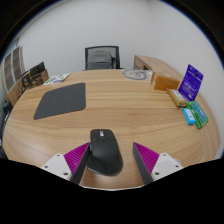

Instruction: Arrange mouse

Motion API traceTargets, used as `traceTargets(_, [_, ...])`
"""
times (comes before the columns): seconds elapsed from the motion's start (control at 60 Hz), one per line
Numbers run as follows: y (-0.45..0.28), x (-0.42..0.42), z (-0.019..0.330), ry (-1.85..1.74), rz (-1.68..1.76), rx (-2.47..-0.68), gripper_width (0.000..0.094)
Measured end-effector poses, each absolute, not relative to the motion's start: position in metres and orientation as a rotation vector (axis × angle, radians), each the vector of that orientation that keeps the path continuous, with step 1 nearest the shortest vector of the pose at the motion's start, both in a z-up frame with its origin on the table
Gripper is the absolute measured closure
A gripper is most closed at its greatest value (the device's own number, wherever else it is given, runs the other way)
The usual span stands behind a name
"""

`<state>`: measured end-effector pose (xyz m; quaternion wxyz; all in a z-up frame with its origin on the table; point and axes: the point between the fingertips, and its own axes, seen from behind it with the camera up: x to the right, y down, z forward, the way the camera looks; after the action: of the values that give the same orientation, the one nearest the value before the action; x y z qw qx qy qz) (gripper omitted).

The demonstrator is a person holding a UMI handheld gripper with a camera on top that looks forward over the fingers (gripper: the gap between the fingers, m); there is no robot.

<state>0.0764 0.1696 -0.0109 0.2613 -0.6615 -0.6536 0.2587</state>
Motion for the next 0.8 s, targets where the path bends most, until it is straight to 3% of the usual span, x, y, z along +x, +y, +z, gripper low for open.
traceTargets(0.2, [0.174, 0.059, -0.017, -1.745, 0.716, -1.863, 0.0103])
traceTargets(0.25, [0.169, 0.058, -0.018, -1.750, 0.738, -1.880, 0.0199])
traceTargets(0.3, [0.162, 0.057, -0.019, -1.757, 0.774, -1.897, 0.0410])
traceTargets(0.383, [0.165, 0.057, -0.018, -1.767, 0.729, -1.876, 0.0435])
traceTargets(0.567, [0.163, 0.056, -0.017, -1.780, 0.732, -1.891, 0.0627])
traceTargets(0.7, [0.163, 0.060, -0.012, -1.746, 0.730, -1.943, 0.0646])
traceTargets(0.8, [0.180, 0.055, 0.020, -1.693, 0.703, -1.896, 0.0645])
